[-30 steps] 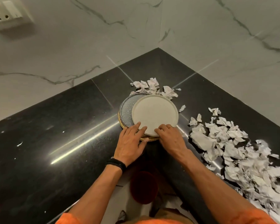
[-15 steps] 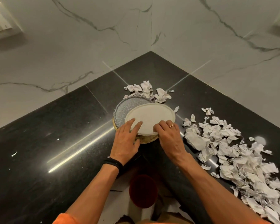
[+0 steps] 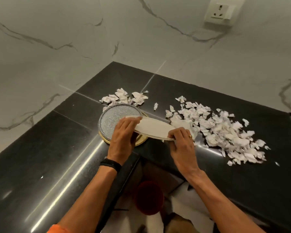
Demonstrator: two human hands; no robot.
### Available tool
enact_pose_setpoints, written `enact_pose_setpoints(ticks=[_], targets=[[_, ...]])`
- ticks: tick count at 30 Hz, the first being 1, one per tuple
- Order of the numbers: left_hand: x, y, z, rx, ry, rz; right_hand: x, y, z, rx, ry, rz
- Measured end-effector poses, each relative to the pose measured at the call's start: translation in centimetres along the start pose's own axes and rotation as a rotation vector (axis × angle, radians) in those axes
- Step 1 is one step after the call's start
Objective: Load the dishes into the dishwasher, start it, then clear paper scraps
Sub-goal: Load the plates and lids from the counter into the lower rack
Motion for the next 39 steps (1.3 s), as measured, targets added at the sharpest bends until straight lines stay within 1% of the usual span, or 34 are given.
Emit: enact_pose_setpoints(ticks=[2,6,9,12,16,20,23,28,30,33,36,39], targets=[[-0.4,0.0,1.2,-0.072,0.083,-0.034,1.3,2.4,0.3,-0.090,0.013,0.032],[-2.8,0.1,4.5,-0.225,0.161,-0.171,4.6,7.0,1.0,-0.247,0.081,0.112],[-5.4,0.5,7.8,-0.326,0.225,-0.276,7.7,9.6,1.2,-0.293,0.168,0.163],[-8.9,1.3,12.2,-0.462,0.282,-0.404,10.8,11.7,1.2,-0.343,0.329,0.145],[-12.3,3.5,18.6,-0.639,0.358,-0.499,14.6,14.8,1.5,-0.435,0.509,0.143],[-15.0,6.4,24.6,-0.782,0.386,-0.584,18.2,19.8,3.1,-0.581,0.574,0.237],[-17.0,8.8,28.1,-0.823,0.435,-0.670,20.1,24.1,4.2,-0.663,0.623,0.271],[-20.9,12.9,32.5,-0.745,0.434,-0.821,22.7,32.2,5.9,-0.806,0.653,0.310],[-22.1,14.6,34.3,-0.734,0.416,-0.886,23.7,35.5,6.3,-0.835,0.675,0.332],[-23.9,18.0,37.7,-0.762,0.416,-0.943,25.4,40.4,7.1,-0.865,0.652,0.357],[-25.4,21.1,40.5,-0.804,0.437,-0.971,26.2,44.3,8.1,-0.890,0.598,0.341],[-27.5,24.7,43.2,-0.863,0.429,-1.015,26.8,48.5,9.5,-0.973,0.555,0.243]])
Point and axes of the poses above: each hand's wrist, its own y-axis away from the middle knuckle, its own x-axis out of the back of the hand, z = x × y, the point moved 5 cm from there along -y, towards the middle knuckle, and after that the axes turned 8 degrees about y, right-handed, at the moved point
